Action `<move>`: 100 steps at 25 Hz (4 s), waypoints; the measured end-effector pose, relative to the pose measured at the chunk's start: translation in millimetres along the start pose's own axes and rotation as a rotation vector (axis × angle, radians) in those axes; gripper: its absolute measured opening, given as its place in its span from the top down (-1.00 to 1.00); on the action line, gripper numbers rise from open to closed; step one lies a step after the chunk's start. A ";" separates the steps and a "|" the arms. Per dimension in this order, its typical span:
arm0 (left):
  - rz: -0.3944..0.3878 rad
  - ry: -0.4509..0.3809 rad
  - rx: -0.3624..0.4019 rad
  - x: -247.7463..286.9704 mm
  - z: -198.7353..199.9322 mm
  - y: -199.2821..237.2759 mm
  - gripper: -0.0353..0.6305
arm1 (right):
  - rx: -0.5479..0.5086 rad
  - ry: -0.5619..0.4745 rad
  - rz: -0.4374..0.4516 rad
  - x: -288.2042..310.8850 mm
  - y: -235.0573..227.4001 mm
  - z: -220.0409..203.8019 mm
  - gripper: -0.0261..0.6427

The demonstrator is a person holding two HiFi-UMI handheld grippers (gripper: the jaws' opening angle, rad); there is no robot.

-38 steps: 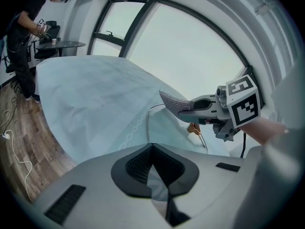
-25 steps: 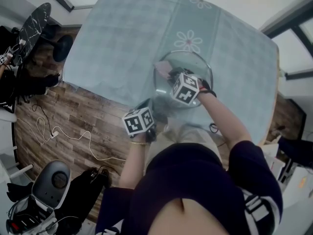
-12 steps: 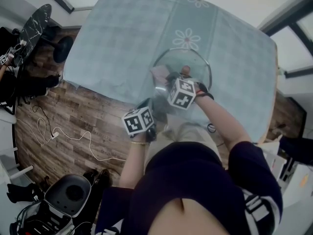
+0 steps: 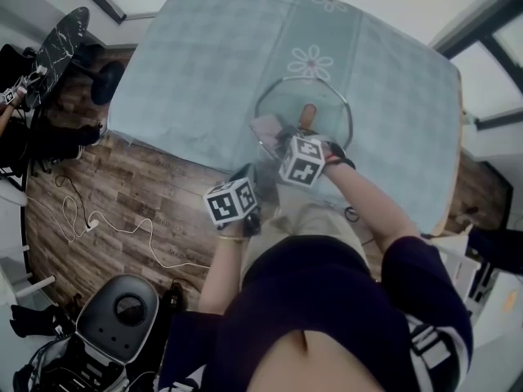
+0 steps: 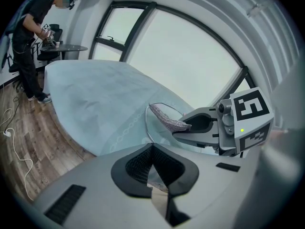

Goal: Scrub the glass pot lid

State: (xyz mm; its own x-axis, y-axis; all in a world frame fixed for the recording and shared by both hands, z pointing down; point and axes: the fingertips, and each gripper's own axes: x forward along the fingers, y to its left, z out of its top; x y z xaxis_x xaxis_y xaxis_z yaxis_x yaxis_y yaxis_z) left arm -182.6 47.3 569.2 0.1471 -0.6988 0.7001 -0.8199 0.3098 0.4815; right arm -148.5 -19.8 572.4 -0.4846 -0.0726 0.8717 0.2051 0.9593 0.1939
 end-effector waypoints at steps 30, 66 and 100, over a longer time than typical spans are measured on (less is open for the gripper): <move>-0.036 -0.036 0.014 -32.0 -22.2 -14.8 0.89 | 0.236 -0.172 -0.147 -48.9 38.0 7.4 0.69; -0.067 -0.159 -0.010 -73.0 -117.2 -187.0 0.89 | 0.736 -0.590 -0.180 -272.9 131.7 -130.3 0.68; -0.113 -0.144 0.061 -102.2 -190.1 -227.6 0.89 | 0.785 -0.682 -0.186 -294.4 194.5 -160.1 0.69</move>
State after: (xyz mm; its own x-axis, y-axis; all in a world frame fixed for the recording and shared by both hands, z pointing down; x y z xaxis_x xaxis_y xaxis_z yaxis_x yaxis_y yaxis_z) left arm 94.1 170.8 488.3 0.1627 -0.8132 0.5588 -0.8355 0.1877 0.5165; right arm 170.2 144.5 425.6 -0.8771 -0.3018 0.3736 -0.4110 0.8741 -0.2590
